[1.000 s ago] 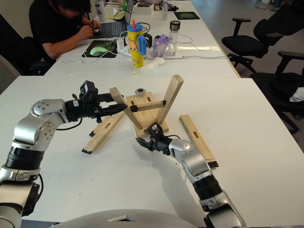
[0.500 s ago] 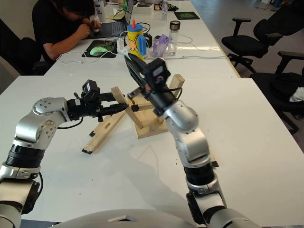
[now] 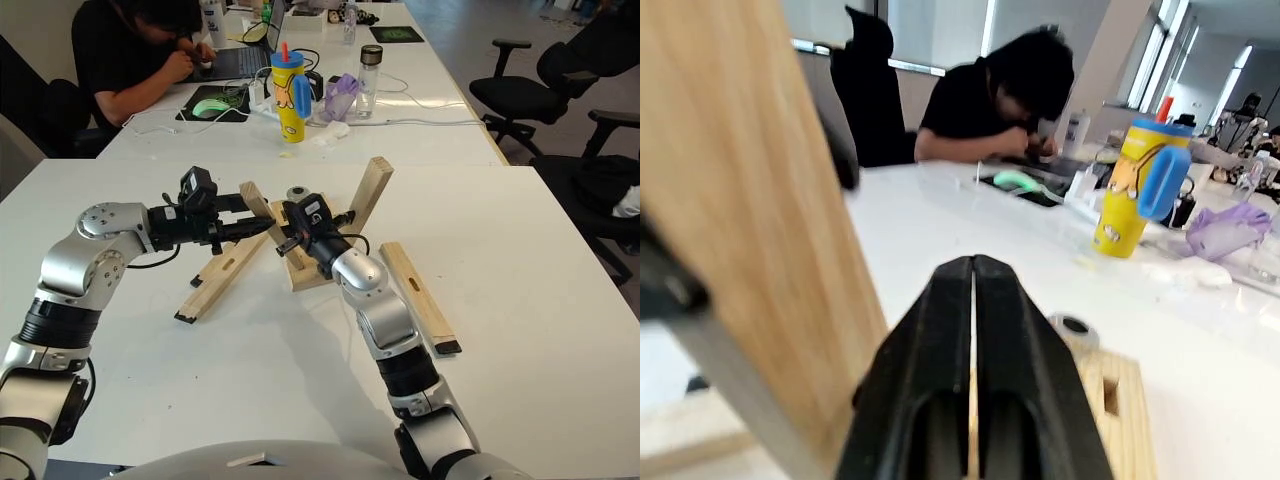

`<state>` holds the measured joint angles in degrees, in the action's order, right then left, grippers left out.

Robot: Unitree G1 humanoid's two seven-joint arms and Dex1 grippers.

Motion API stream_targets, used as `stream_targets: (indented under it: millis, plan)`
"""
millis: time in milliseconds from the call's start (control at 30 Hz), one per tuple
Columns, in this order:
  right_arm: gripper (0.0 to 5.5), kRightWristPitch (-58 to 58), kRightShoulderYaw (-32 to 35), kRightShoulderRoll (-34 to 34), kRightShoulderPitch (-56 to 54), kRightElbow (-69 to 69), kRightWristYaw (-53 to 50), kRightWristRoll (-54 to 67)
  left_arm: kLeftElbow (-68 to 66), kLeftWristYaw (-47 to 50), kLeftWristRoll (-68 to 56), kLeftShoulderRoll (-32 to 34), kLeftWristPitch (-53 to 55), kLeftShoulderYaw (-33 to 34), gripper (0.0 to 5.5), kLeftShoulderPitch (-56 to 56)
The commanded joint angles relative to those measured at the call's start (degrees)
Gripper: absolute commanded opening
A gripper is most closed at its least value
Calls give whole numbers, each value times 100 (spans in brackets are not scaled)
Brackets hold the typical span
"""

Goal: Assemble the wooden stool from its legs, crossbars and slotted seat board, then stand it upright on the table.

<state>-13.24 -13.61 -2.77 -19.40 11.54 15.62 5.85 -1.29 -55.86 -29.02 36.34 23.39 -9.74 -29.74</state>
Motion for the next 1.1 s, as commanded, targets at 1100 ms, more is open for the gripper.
stream_targets:
  millis: [1100]
  plan:
    - [0, -2062, -783, -885, 1315, -1762, 692, -842, 187, -481, -772, 463, 1269, 1718, 351, -28]
